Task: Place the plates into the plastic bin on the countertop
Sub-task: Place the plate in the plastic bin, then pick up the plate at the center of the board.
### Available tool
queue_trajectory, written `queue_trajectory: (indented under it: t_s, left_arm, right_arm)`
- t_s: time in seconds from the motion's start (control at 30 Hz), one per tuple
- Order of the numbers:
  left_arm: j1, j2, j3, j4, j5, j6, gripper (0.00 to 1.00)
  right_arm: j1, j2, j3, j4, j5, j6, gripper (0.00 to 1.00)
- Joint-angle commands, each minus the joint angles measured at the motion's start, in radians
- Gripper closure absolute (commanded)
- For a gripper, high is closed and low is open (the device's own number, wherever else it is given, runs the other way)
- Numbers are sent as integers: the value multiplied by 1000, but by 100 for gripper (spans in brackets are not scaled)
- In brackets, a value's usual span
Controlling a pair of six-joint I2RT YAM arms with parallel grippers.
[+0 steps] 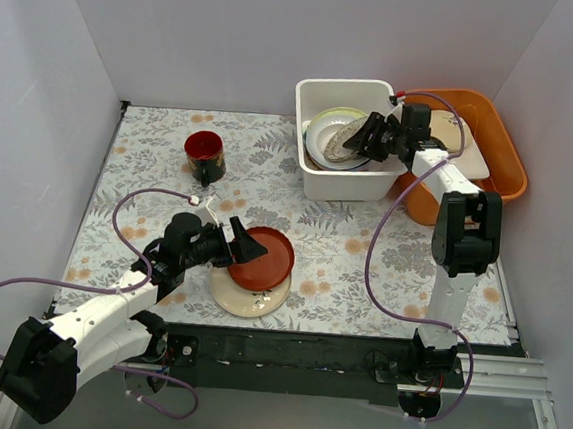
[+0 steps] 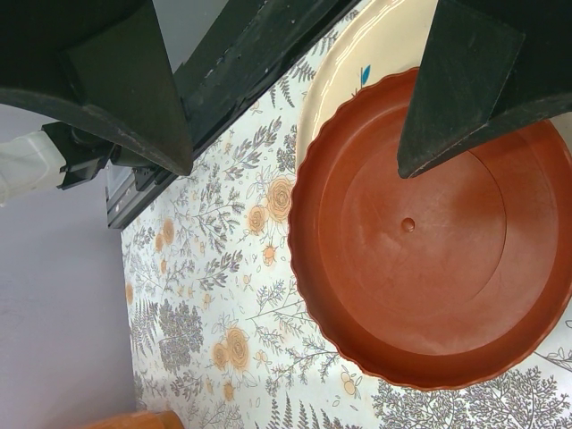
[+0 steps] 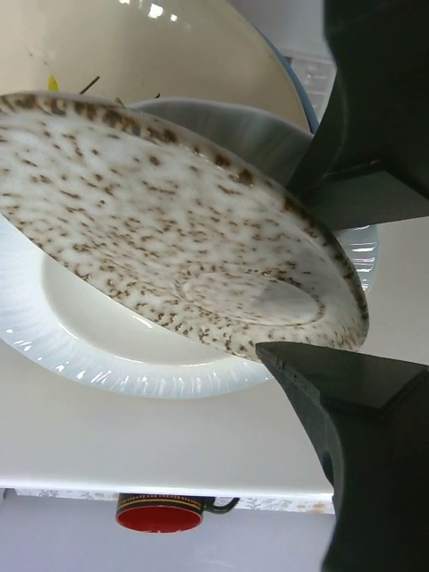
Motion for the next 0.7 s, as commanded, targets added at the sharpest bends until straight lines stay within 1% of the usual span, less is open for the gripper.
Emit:
queue_trajectory:
  t_s: [0.0,0.1,0.17,0.33,0.37,0.53,0.67]
  left_arm:
    - [-1,-8,-6,15,17,11,2]
    - [-1,-14,-9,15,14,9,2]
    - [-1,-16,-9,16,15,8,2]
    - [-1,-19,-10,15,17,4,2]
    - [-1,-19,-12,15,17,3,2]
    - [-1,-30,-13,15,18,1,2]
    - [-1,-33,-15,12,18,3,2]
  right_arm:
    - [-19,-68,-27,-30,65,-49,40]
    - [-25,-94,-52,-19,85,-49,38]
    - [-25,-104,-47,-34,111,-60,36]
    - [-25,-132,-50,-62,146,-86,34]
    - [-25,-141,-52,-64,156,-87,32]
    - [-28,-190,-92,-47,171,-89,32]
    - [-30,-259,-116,-31,176,-89,32]
